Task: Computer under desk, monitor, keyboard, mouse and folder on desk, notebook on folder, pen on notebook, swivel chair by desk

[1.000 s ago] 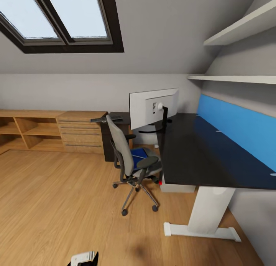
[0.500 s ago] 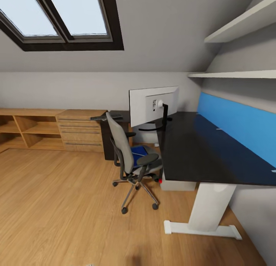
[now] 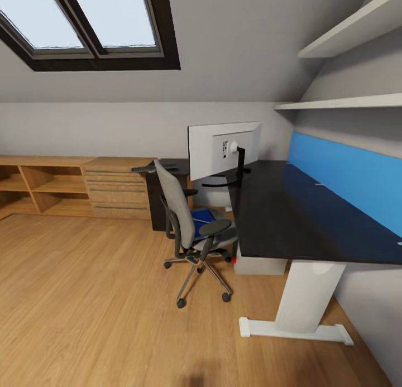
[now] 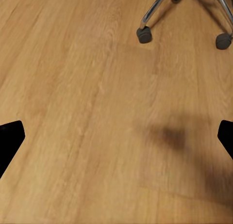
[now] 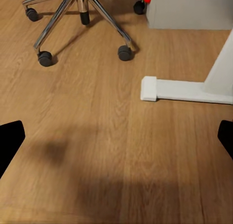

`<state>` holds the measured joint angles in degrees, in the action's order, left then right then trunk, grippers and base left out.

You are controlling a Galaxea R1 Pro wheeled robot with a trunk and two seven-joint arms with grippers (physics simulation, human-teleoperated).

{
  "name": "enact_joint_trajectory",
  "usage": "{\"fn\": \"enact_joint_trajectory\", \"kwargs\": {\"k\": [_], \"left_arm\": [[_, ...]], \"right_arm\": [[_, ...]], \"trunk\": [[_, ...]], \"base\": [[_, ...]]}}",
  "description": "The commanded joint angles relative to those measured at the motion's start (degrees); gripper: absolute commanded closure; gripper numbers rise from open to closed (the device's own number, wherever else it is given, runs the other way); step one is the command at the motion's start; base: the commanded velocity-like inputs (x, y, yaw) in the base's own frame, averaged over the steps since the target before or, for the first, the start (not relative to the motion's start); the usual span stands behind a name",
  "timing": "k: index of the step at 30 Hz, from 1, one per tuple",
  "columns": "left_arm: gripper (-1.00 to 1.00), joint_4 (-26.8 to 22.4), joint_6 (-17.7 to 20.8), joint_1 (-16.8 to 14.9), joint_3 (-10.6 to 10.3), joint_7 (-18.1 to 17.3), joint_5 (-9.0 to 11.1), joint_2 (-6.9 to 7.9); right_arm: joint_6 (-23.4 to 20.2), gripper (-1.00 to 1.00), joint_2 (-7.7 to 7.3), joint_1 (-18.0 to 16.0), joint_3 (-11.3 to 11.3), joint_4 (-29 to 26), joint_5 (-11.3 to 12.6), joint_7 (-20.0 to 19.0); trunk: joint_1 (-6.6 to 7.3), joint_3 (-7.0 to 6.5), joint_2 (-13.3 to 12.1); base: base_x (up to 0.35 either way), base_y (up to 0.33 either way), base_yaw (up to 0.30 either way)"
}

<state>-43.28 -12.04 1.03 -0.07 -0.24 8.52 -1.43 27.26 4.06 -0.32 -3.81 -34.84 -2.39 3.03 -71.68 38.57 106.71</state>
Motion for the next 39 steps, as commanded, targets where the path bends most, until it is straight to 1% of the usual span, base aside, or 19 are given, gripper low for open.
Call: {"fn": "enact_joint_trajectory", "kwargs": {"k": [1,8,13,14,15,17,18,19,20,22,23,24,25,27,28,31,32,34,39], "left_arm": [[-1.00,-0.05,-0.08,0.02,-0.02,-0.03,0.44,0.00],[-1.00,-0.12,-0.18,0.02,-0.02,0.02,0.44,0.03],[-1.00,-0.16,-0.22,0.02,0.04,-0.02,0.44,0.03],[-1.00,-0.18,-0.23,0.02,0.05,-0.02,0.44,0.03],[-1.00,-0.19,-0.24,0.02,0.06,-0.02,0.44,0.03],[-1.00,-0.20,-0.23,0.02,0.06,-0.02,0.44,0.03],[-1.00,-0.21,-0.23,0.02,0.04,-0.02,0.44,0.04],[-1.00,-0.21,-0.22,0.02,0.05,-0.01,0.44,0.06],[-1.00,-0.23,-0.23,0.00,0.06,0.00,0.44,0.10],[-1.00,-0.28,-0.24,0.01,0.08,0.03,0.44,0.13],[-1.00,-0.49,-0.24,0.00,0.10,0.04,0.44,0.16],[-1.00,-0.68,-0.24,0.00,0.11,0.04,0.44,0.17],[-1.00,-1.15,-0.23,0.01,0.15,0.07,0.44,0.18],[-1.00,-1.64,-0.24,0.01,0.20,0.10,0.44,0.19],[-1.00,-1.99,-0.23,0.02,0.25,0.12,0.48,0.19],[-1.00,-2.24,-0.20,0.02,0.35,0.13,0.53,0.20],[-1.00,-2.34,-0.19,0.02,0.40,0.14,0.57,0.20],[-1.00,-2.42,-0.18,0.02,0.45,0.14,0.59,0.24],[-1.00,-2.45,-0.18,0.01,0.45,0.09,0.57,0.23]], "right_arm": [[0.11,-1.00,-0.01,-0.03,-0.16,0.04,-0.25,0.35],[0.05,-1.00,0.06,-0.03,-0.24,0.07,-0.20,0.52],[-0.28,-1.00,0.52,-0.03,-0.08,-1.89,0.25,1.89],[-0.44,-1.00,0.73,-0.03,-0.08,-2.43,0.26,2.47],[-1.11,-1.00,1.39,-0.03,-0.07,-3.71,0.14,3.99],[-2.44,-1.00,2.17,-0.05,-0.06,-5.27,-0.03,5.67],[-4.47,-1.00,2.74,-0.16,-0.06,-6.95,-0.14,7.13],[-5.72,-1.00,2.95,-0.36,-0.06,-7.77,-0.16,7.66],[-8.39,-1.00,3.24,-1.26,-0.06,-9.33,-0.17,8.43],[-11.01,-1.00,3.48,-2.84,-0.05,-10.55,-0.14,8.92],[-13.38,-1.00,3.66,-4.84,-0.07,-11.34,-0.06,9.24],[-14.41,-1.00,3.73,-5.91,-0.12,-11.61,-0.03,9.35],[-16.30,-1.00,3.87,-8.07,-0.24,-11.98,-0.01,9.50],[-18.14,-1.00,3.96,-10.23,-0.36,-12.16,0.00,9.57],[-19.97,-1.00,4.01,-12.36,-0.44,-12.13,0.01,9.64],[-22.00,-1.00,4.02,-15.44,-0.47,-11.55,0.03,9.68],[-22.76,-1.00,4.04,-17.14,-0.48,-10.96,0.06,9.72],[-23.40,-1.00,4.08,-18.95,-0.48,-10.21,0.11,9.81],[-23.85,-1.00,4.12,-20.56,-0.40,-9.49,1.07,9.99]], "trunk": [[-0.22,0.23,0.44],[-1.76,1.48,3.24],[-2.86,2.38,5.25],[-3.08,2.56,5.65],[-3.30,2.74,6.05],[-3.74,3.10,6.85],[-3.96,3.28,7.25],[-4.18,3.46,7.66],[-4.18,3.46,7.66],[-4.18,3.46,7.66],[-4.18,3.46,7.66],[-4.18,3.46,7.66],[-4.18,3.46,7.66],[-4.18,3.46,7.66],[-4.18,3.46,7.66],[-4.18,3.46,7.66],[-4.18,3.46,7.66],[-4.18,3.46,7.66],[-4.18,3.46,7.66]], "base": [[0.000,0.000,0.000],[0.000,0.000,0.000],[0.000,0.000,0.000],[0.000,0.000,0.000],[0.000,0.000,0.000],[0.000,0.000,0.000],[0.000,0.000,0.000],[0.000,0.000,0.000],[0.000,0.000,0.000],[0.000,0.000,0.000],[0.000,0.000,0.000],[0.000,0.000,0.000],[0.000,0.000,0.000],[0.000,0.000,0.000],[0.000,0.000,0.000],[0.000,0.000,0.000],[0.000,0.000,0.000],[0.000,0.000,0.000],[0.015,0.000,0.000]]}}
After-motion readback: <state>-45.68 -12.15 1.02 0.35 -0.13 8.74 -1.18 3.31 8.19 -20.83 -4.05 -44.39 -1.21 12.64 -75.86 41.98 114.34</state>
